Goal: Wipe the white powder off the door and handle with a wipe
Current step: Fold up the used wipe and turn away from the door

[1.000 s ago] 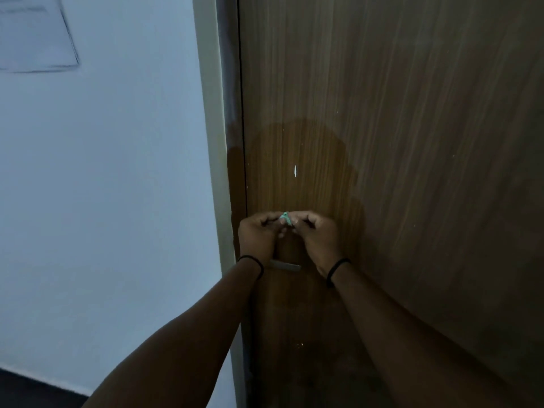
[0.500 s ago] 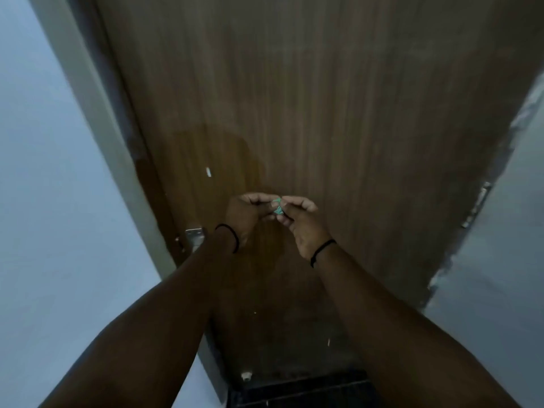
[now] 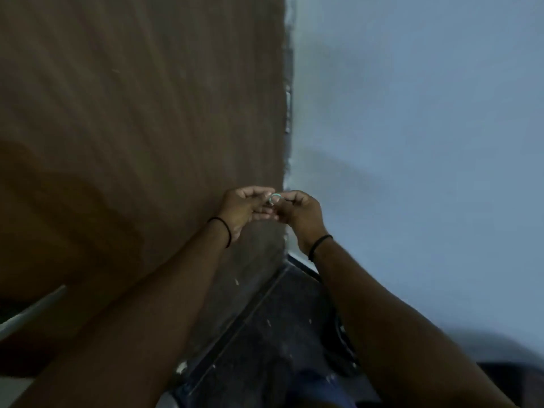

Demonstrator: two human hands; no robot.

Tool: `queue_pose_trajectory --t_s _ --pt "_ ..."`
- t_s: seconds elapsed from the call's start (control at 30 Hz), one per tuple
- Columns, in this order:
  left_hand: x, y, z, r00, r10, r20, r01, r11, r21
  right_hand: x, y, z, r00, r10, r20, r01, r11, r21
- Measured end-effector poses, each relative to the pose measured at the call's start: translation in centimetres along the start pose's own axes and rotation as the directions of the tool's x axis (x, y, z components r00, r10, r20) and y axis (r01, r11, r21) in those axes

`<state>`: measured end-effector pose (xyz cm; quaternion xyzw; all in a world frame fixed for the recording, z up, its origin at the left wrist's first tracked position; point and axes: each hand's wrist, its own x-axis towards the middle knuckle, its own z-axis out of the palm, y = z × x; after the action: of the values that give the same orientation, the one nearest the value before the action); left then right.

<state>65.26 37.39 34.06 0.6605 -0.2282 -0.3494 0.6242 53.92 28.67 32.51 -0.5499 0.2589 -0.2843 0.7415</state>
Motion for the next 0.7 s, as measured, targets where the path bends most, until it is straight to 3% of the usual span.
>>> queue_pose_trajectory --t_s 0.1,0.17,0.3,0.4,0.5,0.57,0.7 --pt "1.9 -3.9 6.3 0.975 -0.070 0.211 0.047 0.993 0.112 -1.6 2.5 -6.9 0.979 0.045 -0.201 -0.030 0.997 0.075" --pt "2.3 -6.2 9.3 0.957 -0.090 0.275 0.034 0.979 0.201 -2.9 3.9 -10.5 0.958 0.085 -0.274 -0.061 0.994 0.093" --pt "3.5 -12.8 17.2 0.920 -0.155 0.360 0.006 0.924 0.383 -5.1 8.4 -18.5 0.852 0.064 -0.520 -0.141 0.984 -0.109" --pt "4.0 -17.4 21.8 0.911 -0.136 0.389 -0.085 0.861 0.501 -6.7 12.3 -23.7 0.728 -0.059 -0.683 -0.278 0.885 -0.373" --pt "5.1 -22.2 24.9 0.868 -0.111 0.484 -0.262 0.726 0.636 -7.5 16.5 -28.1 0.666 -0.169 -0.727 -0.378 0.763 -0.524" --pt "6.1 -26.0 26.3 0.833 -0.139 0.535 -0.341 0.633 0.695 -7.0 20.1 -30.7 0.651 -0.170 -0.740 -0.409 0.742 -0.531" --pt "8.6 -32.7 26.6 0.811 -0.203 0.548 -0.421 0.448 0.789 -5.3 27.5 -34.8 0.644 0.077 -0.761 -0.543 0.747 -0.384"
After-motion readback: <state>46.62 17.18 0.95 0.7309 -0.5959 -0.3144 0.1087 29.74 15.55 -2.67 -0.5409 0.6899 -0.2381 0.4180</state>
